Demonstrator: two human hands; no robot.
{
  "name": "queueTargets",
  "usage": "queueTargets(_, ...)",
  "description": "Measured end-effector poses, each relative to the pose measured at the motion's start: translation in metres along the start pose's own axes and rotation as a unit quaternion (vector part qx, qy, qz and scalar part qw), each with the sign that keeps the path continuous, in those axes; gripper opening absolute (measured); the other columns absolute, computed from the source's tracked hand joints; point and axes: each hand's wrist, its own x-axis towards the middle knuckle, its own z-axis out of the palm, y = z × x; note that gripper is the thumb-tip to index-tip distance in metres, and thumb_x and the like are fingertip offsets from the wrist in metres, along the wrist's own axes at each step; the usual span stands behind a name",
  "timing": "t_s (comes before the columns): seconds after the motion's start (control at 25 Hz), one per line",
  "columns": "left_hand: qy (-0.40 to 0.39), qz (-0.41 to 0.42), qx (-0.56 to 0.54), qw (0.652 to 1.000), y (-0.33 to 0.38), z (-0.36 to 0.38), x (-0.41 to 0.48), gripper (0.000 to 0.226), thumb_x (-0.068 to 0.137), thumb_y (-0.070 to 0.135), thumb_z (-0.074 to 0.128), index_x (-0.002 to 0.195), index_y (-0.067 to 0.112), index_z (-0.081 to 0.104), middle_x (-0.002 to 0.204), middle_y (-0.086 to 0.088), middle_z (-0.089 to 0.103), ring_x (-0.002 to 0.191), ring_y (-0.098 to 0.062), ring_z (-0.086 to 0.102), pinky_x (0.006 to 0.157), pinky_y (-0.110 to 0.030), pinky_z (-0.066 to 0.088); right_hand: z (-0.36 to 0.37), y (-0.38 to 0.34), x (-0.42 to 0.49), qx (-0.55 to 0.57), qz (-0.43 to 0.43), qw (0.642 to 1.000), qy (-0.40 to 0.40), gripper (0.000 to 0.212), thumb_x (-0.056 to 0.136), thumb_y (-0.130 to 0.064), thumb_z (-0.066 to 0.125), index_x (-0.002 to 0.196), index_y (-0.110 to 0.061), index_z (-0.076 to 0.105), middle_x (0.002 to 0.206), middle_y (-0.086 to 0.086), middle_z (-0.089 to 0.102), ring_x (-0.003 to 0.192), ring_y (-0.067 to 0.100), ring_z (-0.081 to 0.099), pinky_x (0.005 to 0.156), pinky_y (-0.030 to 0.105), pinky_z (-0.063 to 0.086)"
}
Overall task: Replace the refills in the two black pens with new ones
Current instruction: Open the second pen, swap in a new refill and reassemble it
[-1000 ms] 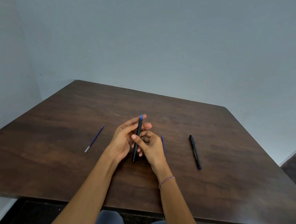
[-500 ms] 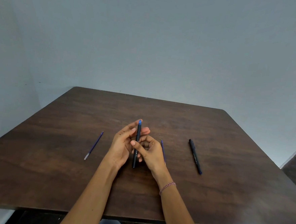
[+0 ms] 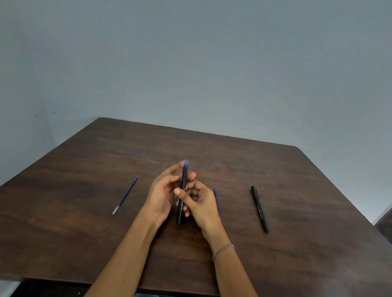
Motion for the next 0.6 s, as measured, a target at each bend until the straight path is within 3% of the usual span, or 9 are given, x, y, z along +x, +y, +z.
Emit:
queueTargets(0.2,0.025,0.009,0.008,1.0,0.0007,0.003,0.0007,0.025,0.091,0.008,0.05,0.108,0.017,0.065,0.083,-0.01,0.07,0.07,-0.022,0.066,0.045,-0.03,0.052,-0.0002,0.0003,0.0002,-0.011,0.002,1.0,-0.003,0.019,0.078,-0.026,0.077,0.084,-0.016,0.061,0.063,-0.005,0.062,0.047,0.008,0.054,0.042,0.02,0.045)
queueTargets(0.4,0.017,0.028,0.024,0.999,0.0018,0.0054,-0.0008,0.032,0.072,0.016,0.067,0.103,0.022,0.069,0.082,-0.005,0.065,0.068,-0.015,0.064,0.046,-0.027,0.052,-0.0015,0.0008,0.0011,-0.012,0.004,1.0,-0.004,0.021,0.077,-0.031,0.077,0.083,-0.019,0.061,0.062,-0.006,0.062,0.048,0.008,0.054,0.042,0.02,0.044)
queueTargets(0.48,0.015,0.027,0.021,0.999,0.0009,0.0038,-0.0003,0.029,0.075,0.02,0.065,0.104,0.023,0.069,0.085,-0.006,0.067,0.072,-0.017,0.066,0.05,-0.029,0.054,-0.001,0.0004,0.0007,-0.013,0.002,1.0,-0.006,0.023,0.075,-0.034,0.078,0.083,-0.02,0.061,0.061,-0.006,0.062,0.048,0.007,0.054,0.043,0.02,0.045)
queueTargets(0.6,-0.006,0.01,-0.008,1.0,0.0001,-0.0002,0.0005,0.03,0.092,0.014,0.045,0.114,0.019,0.064,0.101,-0.012,0.071,0.092,-0.024,0.069,0.06,-0.033,0.057,0.0,0.0001,0.0006,-0.007,-0.003,1.0,-0.003,0.02,0.077,-0.028,0.078,0.08,-0.019,0.06,0.06,-0.005,0.06,0.046,0.008,0.053,0.041,0.021,0.044)
